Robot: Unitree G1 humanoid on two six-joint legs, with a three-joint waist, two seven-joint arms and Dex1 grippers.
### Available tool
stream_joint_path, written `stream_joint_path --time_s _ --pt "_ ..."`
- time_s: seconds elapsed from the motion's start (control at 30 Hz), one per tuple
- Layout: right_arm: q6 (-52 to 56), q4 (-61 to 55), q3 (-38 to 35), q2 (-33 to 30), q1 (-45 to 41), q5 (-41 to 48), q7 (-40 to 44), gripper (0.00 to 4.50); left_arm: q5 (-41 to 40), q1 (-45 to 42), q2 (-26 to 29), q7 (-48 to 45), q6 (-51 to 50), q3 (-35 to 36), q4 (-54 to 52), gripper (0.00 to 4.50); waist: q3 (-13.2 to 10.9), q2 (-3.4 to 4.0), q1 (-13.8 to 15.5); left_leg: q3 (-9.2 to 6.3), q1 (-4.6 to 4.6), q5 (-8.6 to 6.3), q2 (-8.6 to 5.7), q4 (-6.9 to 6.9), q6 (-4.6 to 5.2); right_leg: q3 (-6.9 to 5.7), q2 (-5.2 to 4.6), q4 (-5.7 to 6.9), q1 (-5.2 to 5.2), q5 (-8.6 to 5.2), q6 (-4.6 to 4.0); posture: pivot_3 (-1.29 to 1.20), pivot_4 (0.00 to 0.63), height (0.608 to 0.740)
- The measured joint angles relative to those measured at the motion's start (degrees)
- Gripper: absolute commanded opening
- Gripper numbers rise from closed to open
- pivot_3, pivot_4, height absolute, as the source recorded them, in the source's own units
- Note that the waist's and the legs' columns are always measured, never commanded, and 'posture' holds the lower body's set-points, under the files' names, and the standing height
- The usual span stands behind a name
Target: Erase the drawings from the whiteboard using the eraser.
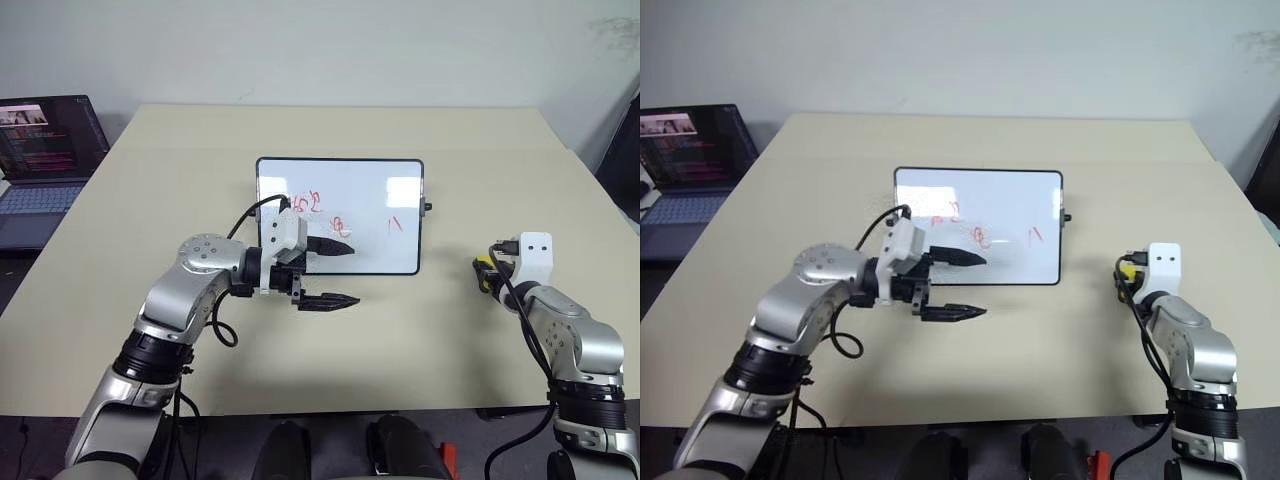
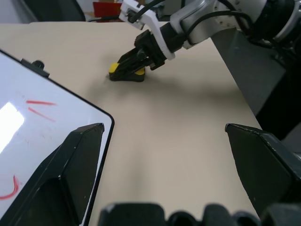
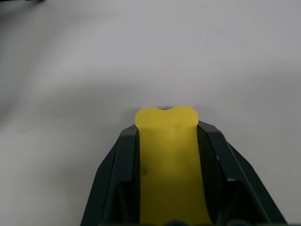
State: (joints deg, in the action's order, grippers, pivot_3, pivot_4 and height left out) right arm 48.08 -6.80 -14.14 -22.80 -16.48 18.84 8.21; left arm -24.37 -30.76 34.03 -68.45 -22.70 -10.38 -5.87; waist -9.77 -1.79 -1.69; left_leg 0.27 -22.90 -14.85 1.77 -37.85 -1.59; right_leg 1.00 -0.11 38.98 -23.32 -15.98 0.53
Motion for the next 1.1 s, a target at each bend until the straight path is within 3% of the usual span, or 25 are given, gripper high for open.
stream_joint_path --time_s 0.17,0.37,0.53,0.77,1.1 --pt "-4.6 -5.4 0.2 1.4 2.8 -2.0 -1.2 1.27 1.1 2.0 -0.3 6.9 -2.0 2.0 -1.0 4.5 0.0 0.01 0.0 -0.03 0.0 0.0 0.03 0.0 0.0 -0.01 -0.01 0.0 0.0 -0.01 0.02 0.0 0.15 0.74" --pt "-6.9 -15.0 6.4 3.2 10.4 -4.4 -1.3 1.27 1.4 6.3 -0.1 15.8 -7.2 6.8 -3.6 4.5 0.0 0.02 -0.2 -0.03 0.02 0.0 0.11 0.0 0.0 -0.01 -0.04 0.03 -0.01 -0.02 0.04 0.0 0.15 0.74" --pt "-5.0 -24.3 13.7 2.8 9.4 -5.0 0.1 1.27 2.8 9.2 5.7 18.8 -9.4 10.9 -4.8 4.5 0.0 0.04 -0.1 -0.08 0.1 0.0 0.1 0.01 -0.01 -0.04 -0.01 0.07 0.02 -0.09 0.15 0.0 0.15 0.74" --pt "-3.7 -25.1 24.5 2.5 -2.9 -6.4 4.8 1.27 5.5 6.1 7.3 22.4 -11.1 11.7 0.8 4.5 0.0 -0.01 0.2 -0.1 0.04 0.0 -0.01 -0.06 -0.01 -0.09 -0.09 0.04 0.03 -0.03 0.11 0.0 0.15 0.74" --pt "-11.2 -5.0 35.1 3.4 -23.4 -17.0 9.4 1.27 8.0 4.3 4.8 27.8 -12.4 11.7 3.6 4.5 -0.1 -0.02 0.0 -0.07 -0.05 0.0 0.02 -0.02 -0.01 -0.09 -0.14 0.02 -0.09 0.03 0.0 0.0 0.15 0.74"
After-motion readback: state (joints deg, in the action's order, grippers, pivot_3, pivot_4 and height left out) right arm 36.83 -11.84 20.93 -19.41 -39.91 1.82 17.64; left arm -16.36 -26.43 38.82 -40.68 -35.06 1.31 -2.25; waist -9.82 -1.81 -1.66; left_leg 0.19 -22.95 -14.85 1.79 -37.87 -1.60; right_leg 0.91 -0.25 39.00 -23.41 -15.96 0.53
